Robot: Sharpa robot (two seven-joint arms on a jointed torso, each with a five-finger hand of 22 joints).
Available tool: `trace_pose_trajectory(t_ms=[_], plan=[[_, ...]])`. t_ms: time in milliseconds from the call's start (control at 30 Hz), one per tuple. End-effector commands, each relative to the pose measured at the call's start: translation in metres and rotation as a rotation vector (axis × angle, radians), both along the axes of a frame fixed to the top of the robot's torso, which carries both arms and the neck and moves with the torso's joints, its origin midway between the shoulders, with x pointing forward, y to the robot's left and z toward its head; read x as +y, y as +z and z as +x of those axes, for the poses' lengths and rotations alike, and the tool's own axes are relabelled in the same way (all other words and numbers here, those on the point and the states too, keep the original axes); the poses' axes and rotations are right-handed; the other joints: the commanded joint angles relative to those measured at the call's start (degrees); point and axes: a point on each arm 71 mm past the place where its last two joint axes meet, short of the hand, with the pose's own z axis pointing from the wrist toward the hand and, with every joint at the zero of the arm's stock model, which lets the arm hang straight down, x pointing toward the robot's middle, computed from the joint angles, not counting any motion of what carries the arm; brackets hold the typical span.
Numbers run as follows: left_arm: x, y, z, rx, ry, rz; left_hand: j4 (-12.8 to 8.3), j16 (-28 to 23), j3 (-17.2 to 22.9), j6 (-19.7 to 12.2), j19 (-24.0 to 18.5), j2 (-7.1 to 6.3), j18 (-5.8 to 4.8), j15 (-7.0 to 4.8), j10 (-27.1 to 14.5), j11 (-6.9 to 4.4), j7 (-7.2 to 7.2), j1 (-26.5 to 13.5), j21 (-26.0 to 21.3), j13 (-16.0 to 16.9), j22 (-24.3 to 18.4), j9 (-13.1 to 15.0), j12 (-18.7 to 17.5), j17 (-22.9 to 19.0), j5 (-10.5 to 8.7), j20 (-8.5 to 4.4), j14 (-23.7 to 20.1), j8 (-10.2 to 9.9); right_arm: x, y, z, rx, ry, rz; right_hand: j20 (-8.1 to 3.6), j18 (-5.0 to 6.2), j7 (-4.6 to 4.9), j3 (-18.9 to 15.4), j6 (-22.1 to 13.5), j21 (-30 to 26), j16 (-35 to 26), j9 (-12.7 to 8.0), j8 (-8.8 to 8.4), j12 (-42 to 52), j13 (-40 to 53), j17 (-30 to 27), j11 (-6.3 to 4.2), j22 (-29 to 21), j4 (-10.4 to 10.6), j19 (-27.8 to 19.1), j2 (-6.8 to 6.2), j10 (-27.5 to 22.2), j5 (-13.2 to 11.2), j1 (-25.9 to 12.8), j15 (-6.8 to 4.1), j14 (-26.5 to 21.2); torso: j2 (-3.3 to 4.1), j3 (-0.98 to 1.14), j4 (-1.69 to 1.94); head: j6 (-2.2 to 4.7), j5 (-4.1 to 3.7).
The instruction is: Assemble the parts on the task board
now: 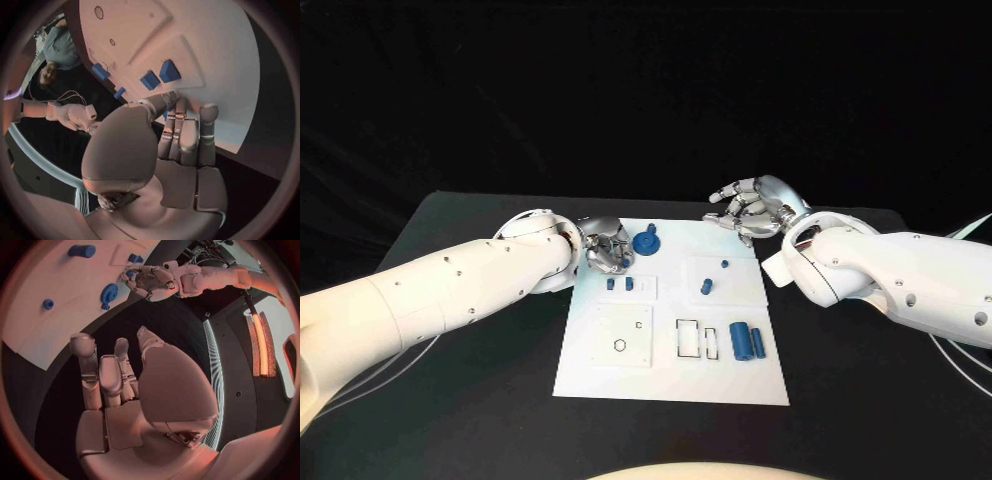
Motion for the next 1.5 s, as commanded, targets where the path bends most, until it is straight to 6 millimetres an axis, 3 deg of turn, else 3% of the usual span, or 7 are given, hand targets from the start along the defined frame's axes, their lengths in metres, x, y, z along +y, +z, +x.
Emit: trace_pose_trajectory(t_ms=[33, 600, 1333, 1500], plan=[[-0.0003, -0.0004, -0.0005, 0.004, -0.001, 0.000, -0.48, 1.03, 0.54, 1.24, 0.12, 0.93, -2.02, -0.31, 0.05, -0.76, 0.37, -0.03, 1.08, 1.24, 0.69, 0.28, 0.95, 1.12, -0.56, -0.22, 0.41, 0.07, 0.0005, -0.0003, -0.0002, 0.000, 0.004, 0.000, -0.14, 0.33, 0.11, 2.43, 0.61, -0.33, -0.72, -0.15, 1.23, -0.55, -0.40, -0.36, -0.44, -0.20, 0.04, -0.44, 0.12, -2.27, 0.13, -0.88, -0.03, -0.25, 0.00, 0.00, 0.00, 0.00, -0.01], [0.0024, -0.0010, 0.0000, 0.013, 0.009, 0.002, -0.75, 1.36, 0.96, -2.78, -0.49, 0.35, -1.92, 0.12, -2.66, -0.31, 0.98, -0.63, 0.81, 3.63, 0.42, -1.26, 3.80, 0.91, -0.52, 0.06, 0.07, -3.67, 0.0000, -0.0003, 0.0000, -0.001, 0.003, -0.001, -0.19, 0.37, 0.09, 2.60, 0.54, -0.87, -1.00, -0.21, 1.40, -0.57, -0.76, -0.53, -0.47, -0.62, 0.00, -0.36, 0.03, -2.22, 0.11, -1.00, -0.07, -0.22, -0.01, 0.00, 0.00, -0.13, 0.06], [0.0052, -0.0004, 0.0005, 0.007, 0.018, 0.000, -0.86, 1.60, 1.22, -4.25, -0.71, -0.11, -1.86, 0.07, -3.33, -0.42, 0.82, -0.86, 0.69, 4.77, 0.32, -1.97, 5.48, 1.13, -0.53, 0.02, 0.08, -5.25, -0.0008, -0.0006, 0.0003, 0.000, 0.001, -0.001, -0.19, 0.37, 0.09, 2.60, 0.54, -0.87, -1.00, -0.21, 1.40, -0.57, -0.76, -0.53, -0.47, -0.62, 0.00, -0.36, 0.03, -2.22, 0.11, -1.00, -0.07, -0.22, -0.03, 0.00, -0.01, -0.23, 0.10], [0.0076, 0.0015, 0.0015, -0.008, 0.027, -0.009, -0.94, 1.71, 1.61, -6.65, -0.77, -0.44, -1.84, -0.01, -3.94, -0.51, 0.51, -0.93, 0.65, 5.38, 0.31, -2.91, 6.37, 0.99, -0.52, -0.07, -0.03, -7.09, -0.0010, -0.0008, 0.0004, 0.001, 0.000, -0.002, -0.19, 0.37, 0.09, 2.60, 0.54, -0.87, -1.00, -0.21, 1.40, -0.57, -0.76, -0.53, -0.47, -0.62, 0.00, -0.36, 0.03, -2.22, 0.11, -1.00, -0.07, -0.22, 0.00, 0.00, -0.01, -0.17, 0.12]])
